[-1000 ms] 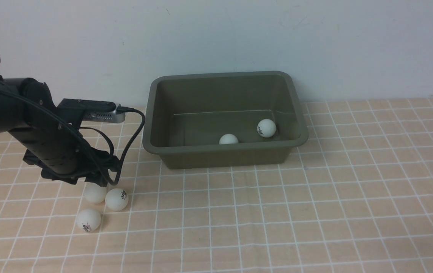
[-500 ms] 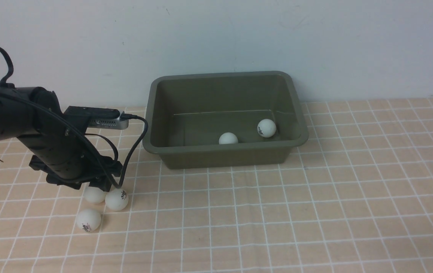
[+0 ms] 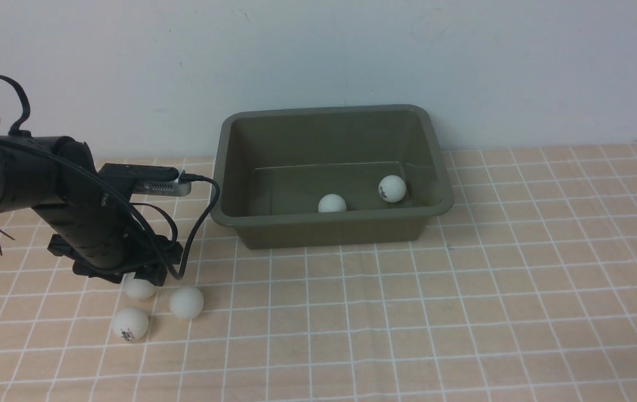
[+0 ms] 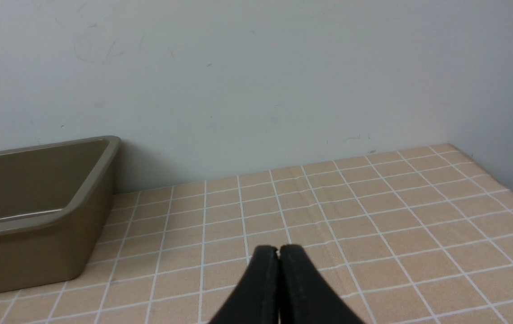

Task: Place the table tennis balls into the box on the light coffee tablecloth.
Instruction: 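Reach for and grasp a ping pong ball on the table beside the basket, then drop the ball into the bin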

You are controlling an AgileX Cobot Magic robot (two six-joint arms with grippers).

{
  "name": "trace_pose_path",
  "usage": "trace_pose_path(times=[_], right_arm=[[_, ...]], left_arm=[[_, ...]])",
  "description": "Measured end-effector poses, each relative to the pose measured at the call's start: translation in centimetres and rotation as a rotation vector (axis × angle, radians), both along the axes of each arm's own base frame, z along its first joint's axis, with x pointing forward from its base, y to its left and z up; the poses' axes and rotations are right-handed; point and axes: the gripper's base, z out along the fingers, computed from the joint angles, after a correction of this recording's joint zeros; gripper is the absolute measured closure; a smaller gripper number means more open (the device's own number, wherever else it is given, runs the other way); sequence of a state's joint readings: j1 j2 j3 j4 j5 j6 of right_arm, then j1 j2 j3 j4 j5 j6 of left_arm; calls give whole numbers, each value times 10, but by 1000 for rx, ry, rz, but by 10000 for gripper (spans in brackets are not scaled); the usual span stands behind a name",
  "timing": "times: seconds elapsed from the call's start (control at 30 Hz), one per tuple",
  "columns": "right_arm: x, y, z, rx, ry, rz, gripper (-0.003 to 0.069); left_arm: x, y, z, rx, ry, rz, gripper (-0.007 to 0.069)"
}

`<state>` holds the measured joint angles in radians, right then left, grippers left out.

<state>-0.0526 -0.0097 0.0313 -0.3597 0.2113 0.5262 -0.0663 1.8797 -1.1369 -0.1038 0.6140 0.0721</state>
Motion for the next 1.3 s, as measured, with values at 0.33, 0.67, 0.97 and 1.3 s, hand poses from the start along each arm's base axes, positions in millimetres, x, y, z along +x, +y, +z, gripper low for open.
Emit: trace_pose_path(times=[0.33, 0.67, 0.97, 1.3], right_arm=[[0, 0, 0, 0, 0, 0, 671], [0, 0, 0, 0, 0, 0, 671], [0, 0, 0, 0, 0, 0, 671], [0, 0, 0, 0, 0, 0, 671]], left_arm=[[2, 1, 2, 13, -6, -4, 330], [32, -14, 91, -70, -135, 18, 330], [51, -101, 115, -213, -324, -245, 330], [80, -137, 58, -224, -243, -294, 330]])
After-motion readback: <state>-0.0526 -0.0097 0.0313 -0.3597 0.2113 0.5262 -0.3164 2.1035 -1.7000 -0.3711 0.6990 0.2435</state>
